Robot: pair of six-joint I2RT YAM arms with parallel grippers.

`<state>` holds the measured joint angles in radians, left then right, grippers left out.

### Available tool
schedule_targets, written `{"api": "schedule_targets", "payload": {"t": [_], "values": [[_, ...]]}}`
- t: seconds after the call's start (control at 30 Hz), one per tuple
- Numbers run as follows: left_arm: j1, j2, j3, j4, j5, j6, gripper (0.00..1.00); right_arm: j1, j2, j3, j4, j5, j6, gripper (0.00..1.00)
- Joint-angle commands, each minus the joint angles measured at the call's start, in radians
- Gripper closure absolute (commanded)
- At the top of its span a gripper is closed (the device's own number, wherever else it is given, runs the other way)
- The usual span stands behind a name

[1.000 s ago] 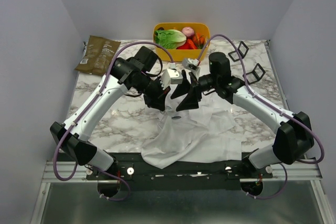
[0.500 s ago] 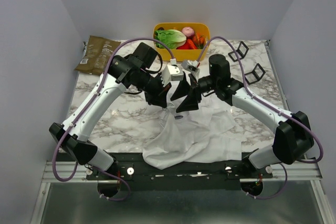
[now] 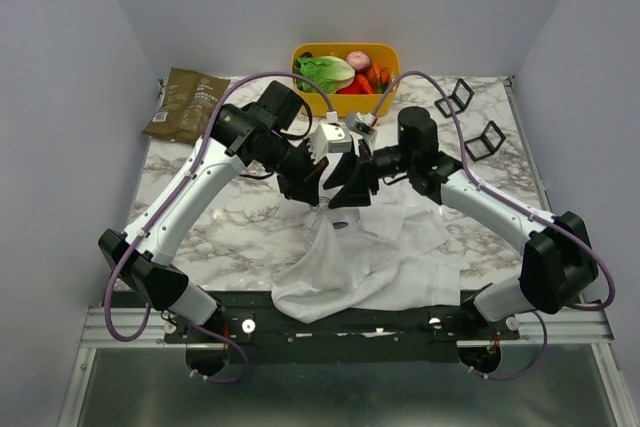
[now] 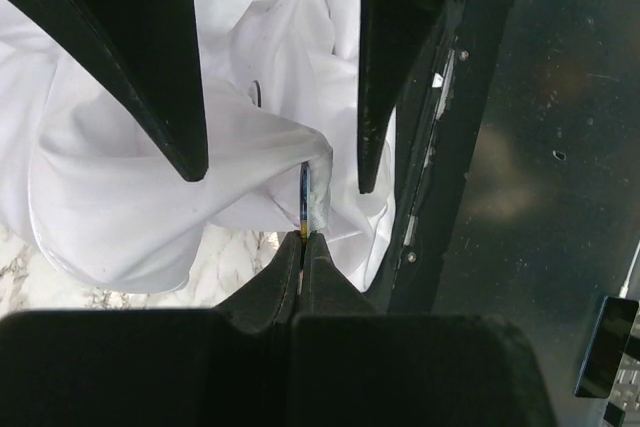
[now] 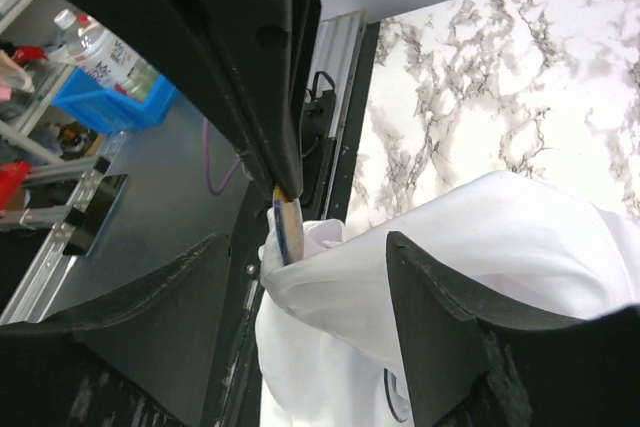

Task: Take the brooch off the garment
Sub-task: Remove the brooch from the clothes.

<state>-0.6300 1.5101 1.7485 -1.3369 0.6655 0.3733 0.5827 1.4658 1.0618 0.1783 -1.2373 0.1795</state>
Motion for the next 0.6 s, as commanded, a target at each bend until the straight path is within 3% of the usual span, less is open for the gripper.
{"api": "schedule_targets", "payload": {"t": [0.0, 0.27, 0.57], "values": [[-0.005, 0.01, 0.036, -0.01, 0.052, -0.001, 1.0, 0.008, 0.007, -0.017, 0.047, 0.075, 0.026, 0.32], [-0.005, 0.015, 0.032, -0.011, 0.068, 0.006, 1.0, 0.025, 0.021, -0.011, 0.058, 0.052, 0.043, 0.47], [-0.005, 0.016, 0.029, -0.005, 0.063, 0.006, 1.0, 0.051, 0.025, 0.003, 0.024, 0.033, 0.006, 0.84]]}}
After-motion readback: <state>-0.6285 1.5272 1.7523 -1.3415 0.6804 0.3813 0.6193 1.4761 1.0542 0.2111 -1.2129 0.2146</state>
